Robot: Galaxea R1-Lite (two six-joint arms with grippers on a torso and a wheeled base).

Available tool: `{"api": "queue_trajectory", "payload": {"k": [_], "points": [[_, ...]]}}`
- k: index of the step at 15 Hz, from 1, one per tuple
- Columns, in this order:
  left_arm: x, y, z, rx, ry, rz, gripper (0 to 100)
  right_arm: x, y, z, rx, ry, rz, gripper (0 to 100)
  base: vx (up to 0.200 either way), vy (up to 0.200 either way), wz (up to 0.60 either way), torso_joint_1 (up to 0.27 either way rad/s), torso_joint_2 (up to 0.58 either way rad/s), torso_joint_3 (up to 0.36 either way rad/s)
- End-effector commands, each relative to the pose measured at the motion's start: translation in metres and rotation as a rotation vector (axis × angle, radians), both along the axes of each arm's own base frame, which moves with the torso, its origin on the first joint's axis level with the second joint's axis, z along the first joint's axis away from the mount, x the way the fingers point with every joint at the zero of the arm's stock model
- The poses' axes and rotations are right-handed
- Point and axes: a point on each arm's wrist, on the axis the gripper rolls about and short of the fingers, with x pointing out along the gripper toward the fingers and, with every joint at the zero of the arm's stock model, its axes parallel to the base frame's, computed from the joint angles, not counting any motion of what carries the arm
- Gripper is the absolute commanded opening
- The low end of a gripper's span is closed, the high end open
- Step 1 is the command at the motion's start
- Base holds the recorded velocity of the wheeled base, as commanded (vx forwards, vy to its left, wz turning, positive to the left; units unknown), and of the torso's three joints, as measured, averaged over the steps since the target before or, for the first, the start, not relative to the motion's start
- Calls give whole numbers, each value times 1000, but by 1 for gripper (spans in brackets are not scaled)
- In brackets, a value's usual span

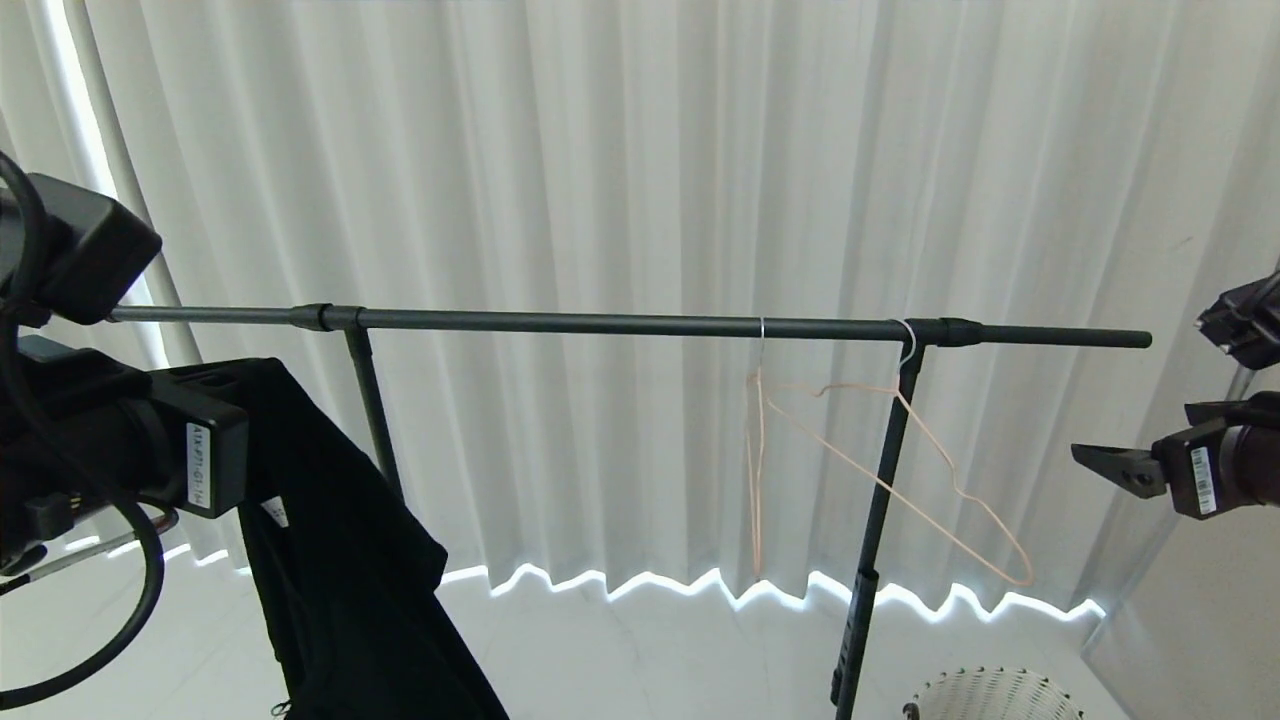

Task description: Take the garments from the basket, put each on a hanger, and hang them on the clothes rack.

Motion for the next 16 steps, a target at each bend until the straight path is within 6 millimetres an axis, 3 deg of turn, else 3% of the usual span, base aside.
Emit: {"api": "queue_trajectory", "payload": {"k": [1,6,8,13,16], "points": [[1,0,-1,2,5,1,0,10,1,-8,-6,37,7,100,0,0,0,0,0,0],[7,4,-4,8,22,37,0,91,1,-55,57,116,84,100,0,0,0,0,0,0],[7,9,-3,6,16,68,0,112,-2,-72,84,169,114,100,0,0,0,0,0,0],[0,14,5,-3,-26,104,0,150,-5,-123,116,281,187,100,0,0,0,0,0,0],[0,14,0,9,-10,126,0,167,-8,-141,132,274,240,100,0,0,0,0,0,0]]}}
